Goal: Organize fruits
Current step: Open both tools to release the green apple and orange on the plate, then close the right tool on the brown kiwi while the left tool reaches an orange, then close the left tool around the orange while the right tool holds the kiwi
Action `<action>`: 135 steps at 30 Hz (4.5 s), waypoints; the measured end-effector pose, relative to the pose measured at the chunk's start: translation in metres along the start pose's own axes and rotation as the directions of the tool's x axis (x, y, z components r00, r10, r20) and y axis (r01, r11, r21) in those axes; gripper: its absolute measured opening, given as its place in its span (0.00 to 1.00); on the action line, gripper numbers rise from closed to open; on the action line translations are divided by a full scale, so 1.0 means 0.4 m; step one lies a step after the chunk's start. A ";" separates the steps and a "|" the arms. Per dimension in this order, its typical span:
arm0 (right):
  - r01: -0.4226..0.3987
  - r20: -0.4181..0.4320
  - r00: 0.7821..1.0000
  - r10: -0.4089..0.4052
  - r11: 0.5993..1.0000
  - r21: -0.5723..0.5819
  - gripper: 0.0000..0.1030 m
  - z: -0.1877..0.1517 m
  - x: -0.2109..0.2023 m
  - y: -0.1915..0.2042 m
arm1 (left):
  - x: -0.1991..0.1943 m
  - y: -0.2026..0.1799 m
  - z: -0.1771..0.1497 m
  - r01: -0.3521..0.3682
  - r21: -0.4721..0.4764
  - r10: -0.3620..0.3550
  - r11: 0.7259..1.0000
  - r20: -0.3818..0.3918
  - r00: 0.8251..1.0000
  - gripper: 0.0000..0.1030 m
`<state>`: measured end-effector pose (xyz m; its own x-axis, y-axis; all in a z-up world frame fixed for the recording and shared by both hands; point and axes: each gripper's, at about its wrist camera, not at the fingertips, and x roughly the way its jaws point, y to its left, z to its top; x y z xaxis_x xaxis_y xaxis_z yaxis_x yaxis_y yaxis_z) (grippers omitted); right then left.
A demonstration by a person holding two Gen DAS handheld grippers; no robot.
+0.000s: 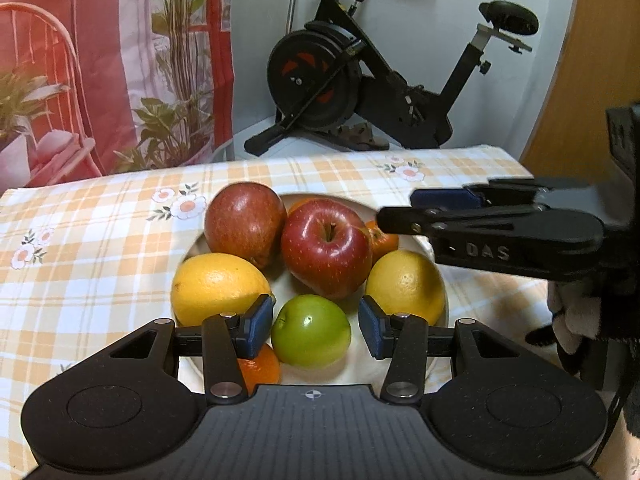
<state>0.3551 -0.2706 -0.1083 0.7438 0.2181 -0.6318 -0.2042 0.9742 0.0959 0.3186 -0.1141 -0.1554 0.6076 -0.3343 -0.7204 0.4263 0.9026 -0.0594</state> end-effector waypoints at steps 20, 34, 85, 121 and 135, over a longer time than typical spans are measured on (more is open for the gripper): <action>-0.002 0.088 0.996 -0.009 0.992 0.123 0.37 -0.188 -0.217 0.127 | -0.180 0.097 -0.087 -0.043 -0.107 0.050 0.993 0.060 0.997 0.49; -0.033 0.075 0.997 0.028 0.996 0.077 0.37 -0.253 -0.241 0.243 | -0.203 0.108 -0.178 0.003 -0.140 0.000 0.990 0.019 1.000 0.49; -0.015 0.090 0.996 0.007 0.996 0.091 0.25 -0.287 -0.276 0.193 | -0.074 0.029 -0.137 0.088 -0.120 -0.101 0.989 -0.110 0.989 0.48; -0.024 0.104 0.995 0.013 0.994 0.103 0.25 -0.290 -0.274 0.185 | -0.060 -0.001 -0.139 0.091 -0.080 -0.100 0.993 -0.123 0.987 0.39; -0.025 0.108 0.994 0.013 0.994 0.108 0.25 -0.292 -0.274 0.182 | -0.088 -0.015 -0.126 0.105 -0.063 -0.110 0.992 -0.087 0.990 0.39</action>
<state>0.1846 -0.2302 -0.1220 0.8054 0.2358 -0.5439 -0.1528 0.9690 0.1939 0.2611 -0.0941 -0.1645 0.4959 -0.4069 -0.7671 0.4450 0.8777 -0.1779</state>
